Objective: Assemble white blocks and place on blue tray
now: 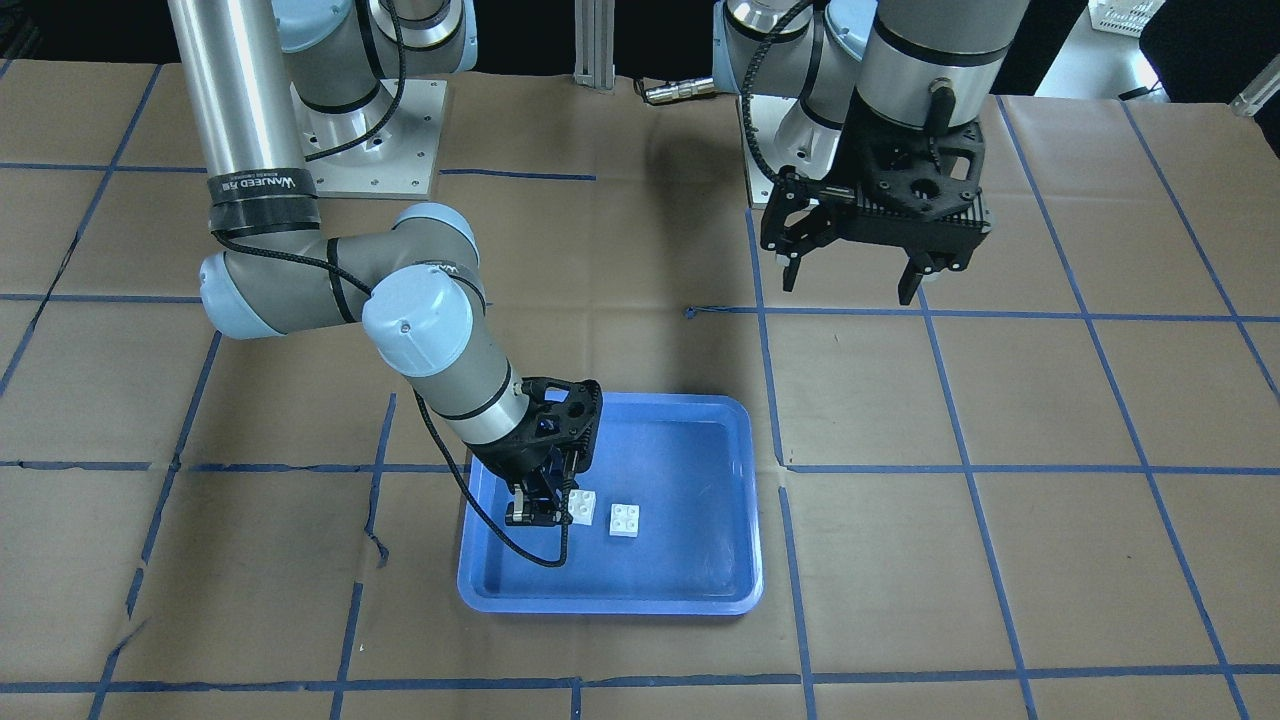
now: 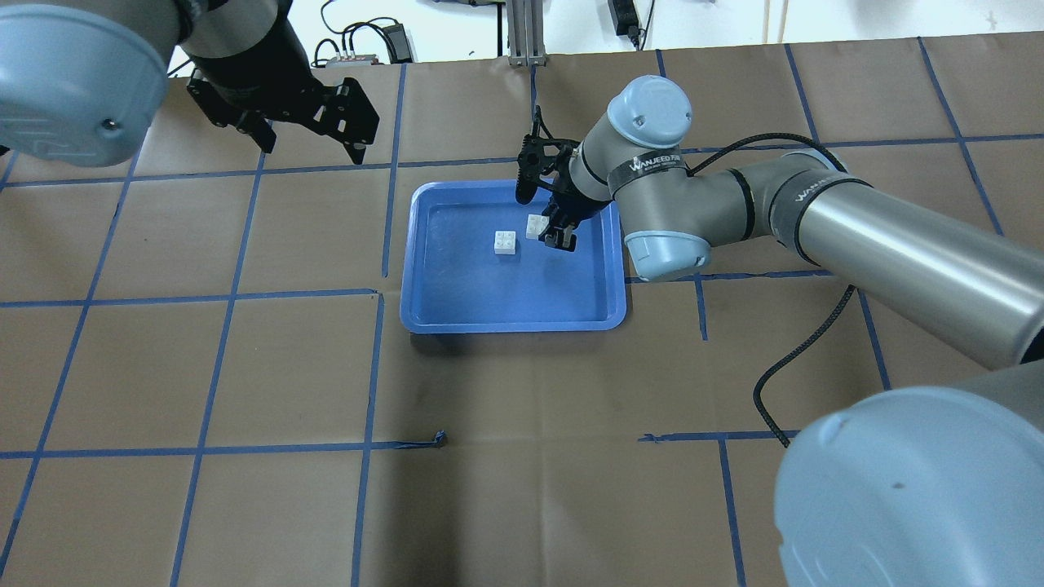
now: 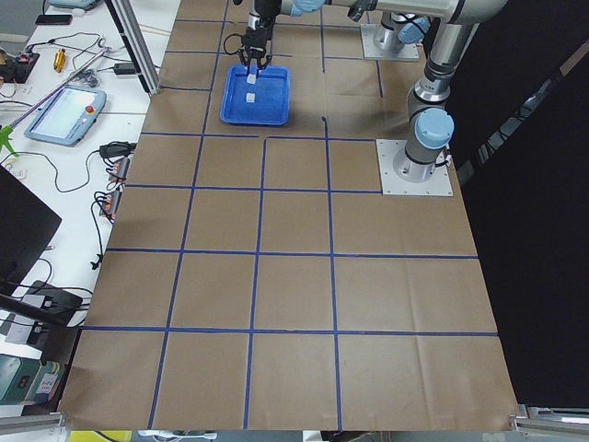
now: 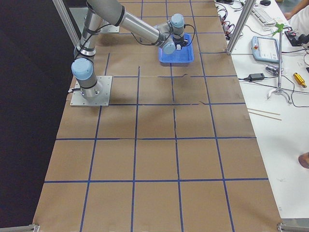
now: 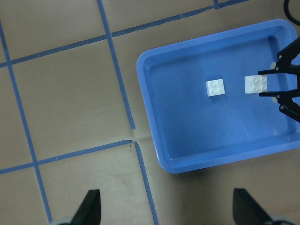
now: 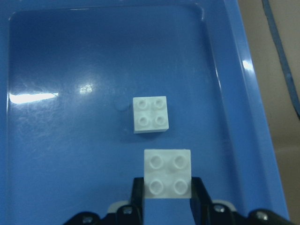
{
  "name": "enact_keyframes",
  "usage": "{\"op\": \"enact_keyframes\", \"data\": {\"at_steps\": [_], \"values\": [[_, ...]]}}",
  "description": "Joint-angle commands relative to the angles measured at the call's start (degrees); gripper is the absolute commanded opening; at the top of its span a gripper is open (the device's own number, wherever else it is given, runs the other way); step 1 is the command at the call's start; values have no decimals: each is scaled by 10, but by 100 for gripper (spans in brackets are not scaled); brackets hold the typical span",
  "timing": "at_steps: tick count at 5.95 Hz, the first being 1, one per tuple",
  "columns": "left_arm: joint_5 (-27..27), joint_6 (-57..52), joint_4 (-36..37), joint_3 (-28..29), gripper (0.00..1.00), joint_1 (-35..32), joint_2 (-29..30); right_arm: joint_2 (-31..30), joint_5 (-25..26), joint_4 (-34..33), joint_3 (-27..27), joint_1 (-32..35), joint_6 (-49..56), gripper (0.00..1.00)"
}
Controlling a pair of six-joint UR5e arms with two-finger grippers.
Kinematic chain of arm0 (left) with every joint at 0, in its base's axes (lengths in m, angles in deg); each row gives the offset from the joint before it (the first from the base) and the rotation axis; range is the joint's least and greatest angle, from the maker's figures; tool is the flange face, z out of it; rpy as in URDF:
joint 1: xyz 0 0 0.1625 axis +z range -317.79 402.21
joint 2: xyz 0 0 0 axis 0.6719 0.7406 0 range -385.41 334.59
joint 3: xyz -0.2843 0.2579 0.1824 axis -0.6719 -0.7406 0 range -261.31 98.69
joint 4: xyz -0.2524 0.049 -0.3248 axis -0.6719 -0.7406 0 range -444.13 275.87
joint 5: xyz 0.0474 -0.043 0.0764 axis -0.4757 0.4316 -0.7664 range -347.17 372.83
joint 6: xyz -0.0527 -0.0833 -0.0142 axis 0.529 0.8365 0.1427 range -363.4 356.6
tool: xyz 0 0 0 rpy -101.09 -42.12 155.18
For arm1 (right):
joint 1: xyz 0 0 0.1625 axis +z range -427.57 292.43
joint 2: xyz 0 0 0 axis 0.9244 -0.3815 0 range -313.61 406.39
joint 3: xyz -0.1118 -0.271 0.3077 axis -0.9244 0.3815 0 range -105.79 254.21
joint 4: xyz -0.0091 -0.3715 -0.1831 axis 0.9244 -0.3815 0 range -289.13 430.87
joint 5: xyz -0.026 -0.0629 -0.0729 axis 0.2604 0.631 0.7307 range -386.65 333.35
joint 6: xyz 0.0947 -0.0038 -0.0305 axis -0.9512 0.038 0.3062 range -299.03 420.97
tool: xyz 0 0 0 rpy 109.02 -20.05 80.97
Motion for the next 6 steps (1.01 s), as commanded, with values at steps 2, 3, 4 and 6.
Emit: {"op": "enact_keyframes", "data": {"at_steps": [2,3,4,6], "values": [[3,-4,-26,-6,99,28,-24,36,1,-2,25,0,23,28],[1,-4,-24,-11,99,33,-26,37,1,-1,24,0,25,28],[3,-4,-23,-11,99,33,-26,37,0,1,22,0,35,28],[3,-4,-19,-12,99,33,-26,47,0,0,23,1,34,28]]}}
